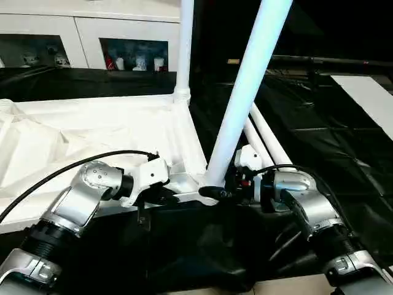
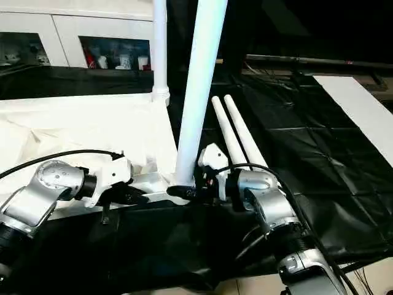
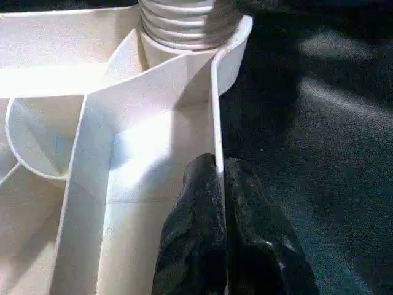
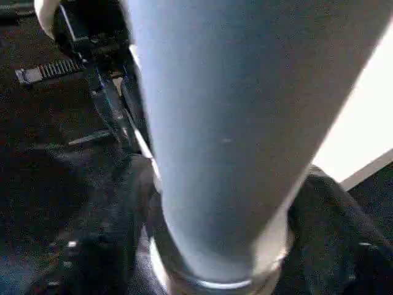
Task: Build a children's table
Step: Insert table leg to table base, then rotate leg to tighten
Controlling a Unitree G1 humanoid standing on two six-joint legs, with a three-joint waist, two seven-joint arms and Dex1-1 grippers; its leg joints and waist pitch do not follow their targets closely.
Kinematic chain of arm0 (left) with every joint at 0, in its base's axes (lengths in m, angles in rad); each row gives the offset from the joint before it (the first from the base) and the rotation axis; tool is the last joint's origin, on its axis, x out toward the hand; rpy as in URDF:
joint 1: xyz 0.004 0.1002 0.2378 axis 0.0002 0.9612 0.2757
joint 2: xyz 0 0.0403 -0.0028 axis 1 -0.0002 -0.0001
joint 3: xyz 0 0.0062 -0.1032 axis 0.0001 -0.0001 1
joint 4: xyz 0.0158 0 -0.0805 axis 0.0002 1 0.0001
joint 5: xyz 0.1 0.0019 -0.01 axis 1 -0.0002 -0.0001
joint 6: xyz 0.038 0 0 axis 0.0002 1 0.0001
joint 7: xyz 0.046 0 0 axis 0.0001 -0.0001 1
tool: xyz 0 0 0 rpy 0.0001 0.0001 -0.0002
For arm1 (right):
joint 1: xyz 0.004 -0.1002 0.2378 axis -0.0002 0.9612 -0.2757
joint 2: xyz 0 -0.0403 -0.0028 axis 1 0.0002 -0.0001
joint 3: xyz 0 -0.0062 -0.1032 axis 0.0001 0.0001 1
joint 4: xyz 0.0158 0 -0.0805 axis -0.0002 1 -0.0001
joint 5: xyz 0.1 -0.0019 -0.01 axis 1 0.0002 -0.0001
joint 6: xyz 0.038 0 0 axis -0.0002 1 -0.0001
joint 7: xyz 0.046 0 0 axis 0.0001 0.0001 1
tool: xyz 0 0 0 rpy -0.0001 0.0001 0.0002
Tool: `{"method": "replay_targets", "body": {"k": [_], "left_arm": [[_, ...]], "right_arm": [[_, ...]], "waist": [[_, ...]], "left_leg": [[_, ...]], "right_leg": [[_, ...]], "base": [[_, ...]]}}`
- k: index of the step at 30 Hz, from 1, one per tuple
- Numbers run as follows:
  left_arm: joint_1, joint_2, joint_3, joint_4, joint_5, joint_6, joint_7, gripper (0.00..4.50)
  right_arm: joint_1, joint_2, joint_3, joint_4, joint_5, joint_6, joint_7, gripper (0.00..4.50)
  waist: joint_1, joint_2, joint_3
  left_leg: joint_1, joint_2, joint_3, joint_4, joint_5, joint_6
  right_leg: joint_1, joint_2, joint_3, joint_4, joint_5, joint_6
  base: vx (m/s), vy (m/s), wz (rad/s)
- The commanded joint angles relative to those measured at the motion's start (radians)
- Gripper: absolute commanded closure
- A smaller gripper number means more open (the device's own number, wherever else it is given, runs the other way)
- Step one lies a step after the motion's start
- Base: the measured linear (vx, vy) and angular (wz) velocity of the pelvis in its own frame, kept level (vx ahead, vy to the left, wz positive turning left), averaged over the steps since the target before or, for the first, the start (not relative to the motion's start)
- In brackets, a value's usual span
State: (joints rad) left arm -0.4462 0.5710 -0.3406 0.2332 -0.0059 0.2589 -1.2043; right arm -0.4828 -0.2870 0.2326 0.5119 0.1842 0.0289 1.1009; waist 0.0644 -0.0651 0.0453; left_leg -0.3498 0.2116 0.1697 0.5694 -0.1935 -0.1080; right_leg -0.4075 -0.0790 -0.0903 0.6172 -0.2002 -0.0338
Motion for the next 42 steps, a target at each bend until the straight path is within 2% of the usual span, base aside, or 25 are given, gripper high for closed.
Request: {"method": "replay_targets", "body": {"k": [1, 2, 7, 13, 16, 18, 20, 22, 23, 24, 25, 27, 28, 30, 33, 34, 37, 38, 39, 42], "left_arm": [[-0.011, -0.010, 0.002, -0.016, -0.031, -0.032, -0.010, 4.50], [-0.011, -0.009, 0.002, -0.015, -0.030, -0.033, -0.011, 4.50], [-0.011, -0.007, 0.006, -0.011, -0.027, -0.039, -0.015, 4.50], [-0.007, -0.002, 0.005, -0.010, -0.023, -0.038, -0.021, 4.50], [-0.004, 0.001, 0.006, -0.004, -0.016, -0.027, -0.012, 4.50], [-0.012, -0.012, 0.017, 0.017, 0.005, 0.016, 0.047, 4.50], [-0.032, -0.045, 0.041, 0.057, 0.020, 0.054, 0.131, 4.50], [-0.050, -0.070, 0.058, 0.082, 0.030, 0.106, 0.194, 4.50], [-0.065, -0.091, 0.069, 0.102, 0.041, 0.133, 0.244, 4.50], [-0.075, -0.105, 0.077, 0.115, 0.048, 0.148, 0.278, 4.50], [-0.084, -0.121, 0.086, 0.126, 0.052, 0.170, 0.312, 4.50], [-0.130, -0.206, 0.138, 0.173, 0.087, 0.286, 0.516, 4.50], [-0.131, -0.208, 0.139, 0.174, 0.088, 0.289, 0.521, 4.50], [-0.141, -0.232, 0.150, 0.181, 0.099, 0.312, 0.577, 4.50], [-0.149, -0.276, 0.154, 0.170, 0.109, 0.340, 0.628, 4.50], [-0.150, -0.281, 0.149, 0.166, 0.111, 0.346, 0.631, 4.50], [-0.152, -0.282, 0.145, 0.167, 0.113, 0.344, 0.634, 4.50], [-0.151, -0.277, 0.141, 0.169, 0.115, 0.339, 0.631, 4.50], [-0.150, -0.269, 0.136, 0.172, 0.116, 0.333, 0.627, 4.50], [-0.145, -0.259, 0.129, 0.166, 0.111, 0.323, 0.613, 4.50]], "right_arm": [[0.003, -0.008, 0.015, 0.002, -0.024, 0.000, 0.020, 1.50], [0.004, -0.010, 0.017, 0.001, -0.026, 0.001, 0.020, 1.72], [-0.001, -0.009, 0.026, 0.010, -0.031, 0.000, 0.010, 1.88], [0.004, -0.007, 0.039, 0.024, -0.049, -0.010, 0.021, 1.88], [0.001, 0.007, 0.028, 0.053, -0.051, 0.006, -0.014, 1.88], [-0.014, 0.038, -0.001, 0.116, -0.062, 0.016, -0.114, 1.88], [-0.035, 0.072, -0.030, 0.178, -0.068, 0.032, -0.220, 1.88], [-0.052, 0.100, -0.053, 0.224, -0.068, 0.049, -0.297, 1.88], [-0.065, 0.121, -0.065, 0.259, -0.072, 0.057, -0.357, 1.88], [-0.074, 0.134, -0.073, 0.282, -0.076, 0.062, -0.397, 1.88], [-0.083, 0.149, -0.079, 0.304, -0.079, 0.068, -0.437, 1.88], [-0.135, 0.222, -0.107, 0.428, -0.098, 0.079, -0.668, 1.88], [-0.136, 0.224, -0.109, 0.432, -0.097, 0.080, -0.675, 1.88], [-0.159, 0.251, -0.132, 0.477, -0.090, 0.086, -0.762, 1.88], [-0.209, 0.306, -0.184, 0.556, -0.059, 0.084, -0.898, 1.89], [-0.221, 0.318, -0.186, 0.569, -0.061, 0.078, -0.911, 1.89], [-0.242, 0.343, -0.190, 0.586, -0.062, 0.065, -0.911, 1.89], [-0.247, 0.350, -0.187, 0.589, -0.063, 0.059, -0.895, 1.89], [-0.258, 0.360, -0.183, 0.601, -0.071, 0.046, -0.878, 1.89], [-0.269, 0.370, -0.181, 0.615, -0.075, 0.025, -0.853, 1.89]], "waist": [[0.001, 0.007, -0.058], [0.001, 0.008, -0.059], [0.002, 0.006, -0.060], [0.002, 0.005, -0.060], [0.002, 0.003, -0.060], [-0.002, 0.005, -0.057], [-0.006, 0.007, -0.049], [-0.008, 0.007, -0.049], [-0.006, 0.006, -0.049], [-0.009, 0.007, -0.045], [-0.012, 0.005, -0.045], [-0.014, 0.008, -0.046], [-0.017, 0.006, -0.047], [-0.016, 0.003, -0.049], [-0.017, 0.002, -0.053], [-0.018, -0.001, -0.053], [-0.019, 0.002, -0.056], [-0.019, -0.002, -0.057], [-0.019, 0.001, -0.057], [-0.022, 0.001, -0.054]], "left_leg": [[-0.002, 0.022, 0.004, -0.055, -0.078, 0.057], [-0.002, 0.022, 0.004, -0.054, -0.069, 0.061], [-0.002, 0.021, 0.005, -0.051, -0.056, 0.071], [-0.002, 0.020, 0.005, -0.050, -0.060, 0.069], [-0.003, 0.021, 0.004, -0.050, -0.064, 0.068], [-0.002, 0.020, 0.004, -0.052, -0.089, 0.057], [0.003, 0.021, 0.004, -0.056, -0.162, 0.020], [0.005, 0.020, 0.001, -0.057, -0.202, -0.003], [0.004, 0.020, -0.001, -0.058, -0.207, -0.006], [0.008, 0.020, 0.000, -0.059, -0.231, -0.012], [0.007, 0.018, -0.004, -0.060, -0.249, -0.017], [0.012, 0.018, -0.004, -0.058, -0.252, -0.025], [0.012, 0.015, -0.006, -0.058, -0.254, -0.032], [0.005, 0.015, -0.007, -0.058, -0.241, -0.023], [0.006, 0.014, -0.006, -0.058, -0.234, -0.016], [0.004, 0.014, -0.006, -0.058, -0.230, -0.016], [-0.001, 0.015, -0.005, -0.058, -0.207, -0.007], [-0.001, 0.015, -0.004, -0.058, -0.204, -0.005], [0.000, 0.016, -0.003, -0.058, -0.201, -0.002], [0.001, 0.016, -0.003, -0.059, -0.222, -0.002]], "right_leg": [[0.067, -0.059, 0.060, -0.057, -0.057, -0.200], [0.067, -0.059, 0.060, -0.055, -0.041, -0.203], [0.068, -0.058, 0.059, -0.052, -0.020, -0.211], [0.068, -0.059, 0.059, -0.053, -0.037, -0.205], [0.068, -0.058, 0.059, -0.053, -0.043, -0.204], [0.065, -0.059, 0.059, -0.057, -0.084, -0.202], [0.056, -0.060, 0.059, -0.071, -0.216, -0.176], [0.057, -0.062, 0.058, -0.079, -0.322, -0.148], [0.057, -0.064, 0.058, -0.081, -0.340, -0.140], [0.049, -0.063, 0.058, -0.088, -0.383, -0.125], [0.052, -0.065, 0.056, -0.092, -0.430, -0.109], [0.045, -0.065, 0.057, -0.095, -0.449, -0.097], [0.046, -0.064, 0.055, -0.096, -0.465, -0.090], [0.050, -0.064, 0.055, -0.095, -0.444, -0.076], [0.046, -0.061, 0.055, -0.089, -0.397, -0.080], [0.047, -0.060, 0.055, -0.087, -0.386, -0.082], [0.051, -0.059, 0.057, -0.078, -0.290, -0.100], [0.051, -0.058, 0.057, -0.077, -0.278, -0.103], [0.051, -0.059, 0.057, -0.075, -0.260, -0.113], [0.050, -0.060, 0.057, -0.078, -0.278, -0.119]], "base": [[0.000, 0.000, 0.00], [0.000, 0.000, 0.00], [0.000, 0.000, 0.00], [0.000, 0.000, 0.00], [0.000, 0.000, 0.00], [0.000, 0.000, 0.00], [0.000, 0.000, 0.00], [-0.025, -0.002, 0.00], [0.000, 0.000, 0.00], [0.000, 0.000, 0.00], [0.000, 0.000, 0.00], [0.000, 0.000, 0.00], [0.000, 0.000, 0.00], [0.000, 0.000, 0.00], [0.000, 0.000, 0.00], [0.000, 0.000, 0.00], [0.000, 0.000, 0.00], [0.000, 0.000, 0.00], [0.000, 0.000, 0.00], [0.000, 0.000, 0.00]]}}
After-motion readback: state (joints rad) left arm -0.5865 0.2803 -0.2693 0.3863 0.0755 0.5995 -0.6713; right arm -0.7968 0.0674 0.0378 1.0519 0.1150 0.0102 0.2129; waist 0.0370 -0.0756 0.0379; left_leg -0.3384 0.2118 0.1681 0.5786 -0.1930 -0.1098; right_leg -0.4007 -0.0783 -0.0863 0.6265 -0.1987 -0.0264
